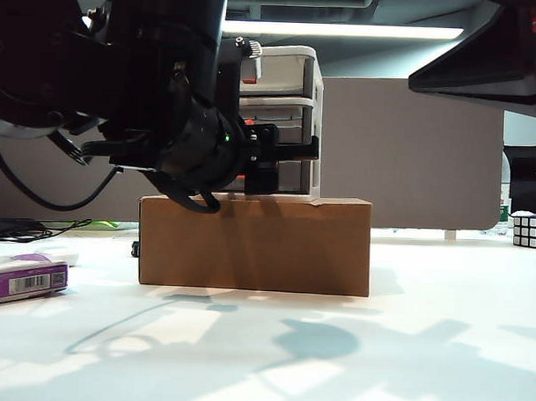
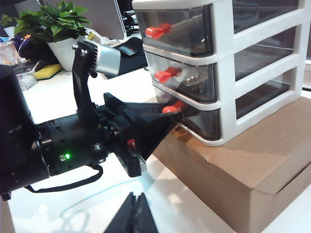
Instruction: Open the third layer of the drawer on the table, pick up a pack of napkins on the table and put it in, and finally close the drawer.
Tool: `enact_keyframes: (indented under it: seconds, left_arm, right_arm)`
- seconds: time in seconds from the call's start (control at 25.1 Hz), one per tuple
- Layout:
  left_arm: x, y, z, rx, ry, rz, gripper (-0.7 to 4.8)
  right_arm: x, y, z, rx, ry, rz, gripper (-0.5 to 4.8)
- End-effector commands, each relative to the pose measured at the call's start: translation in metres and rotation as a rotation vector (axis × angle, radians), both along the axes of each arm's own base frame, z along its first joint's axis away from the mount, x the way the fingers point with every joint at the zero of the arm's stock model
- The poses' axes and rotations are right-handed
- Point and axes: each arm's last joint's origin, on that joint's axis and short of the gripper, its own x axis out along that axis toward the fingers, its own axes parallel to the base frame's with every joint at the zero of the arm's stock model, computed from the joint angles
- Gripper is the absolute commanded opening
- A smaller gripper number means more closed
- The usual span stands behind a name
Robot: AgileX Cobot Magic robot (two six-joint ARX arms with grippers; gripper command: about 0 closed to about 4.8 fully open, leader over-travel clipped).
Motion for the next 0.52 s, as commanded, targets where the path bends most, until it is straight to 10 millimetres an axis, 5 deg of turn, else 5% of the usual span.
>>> enact_keyframes:
  seconds: [0.04, 0.52]
  left_arm:
    - [0.0006, -0.0018, 0.0046, -0.017, -0.025, -0.026, 1.78]
    - [0.0008, -0.0015, 0.0045, -0.015, -0.024, -0.025, 1.49]
  right_arm:
    - [0.0002, 0.0002, 0.0027, 0.004, -0.013, 0.001, -0.06]
    - [0.0003, 0.0003, 0.0029, 0.004, -0.015, 0.001, -0.06]
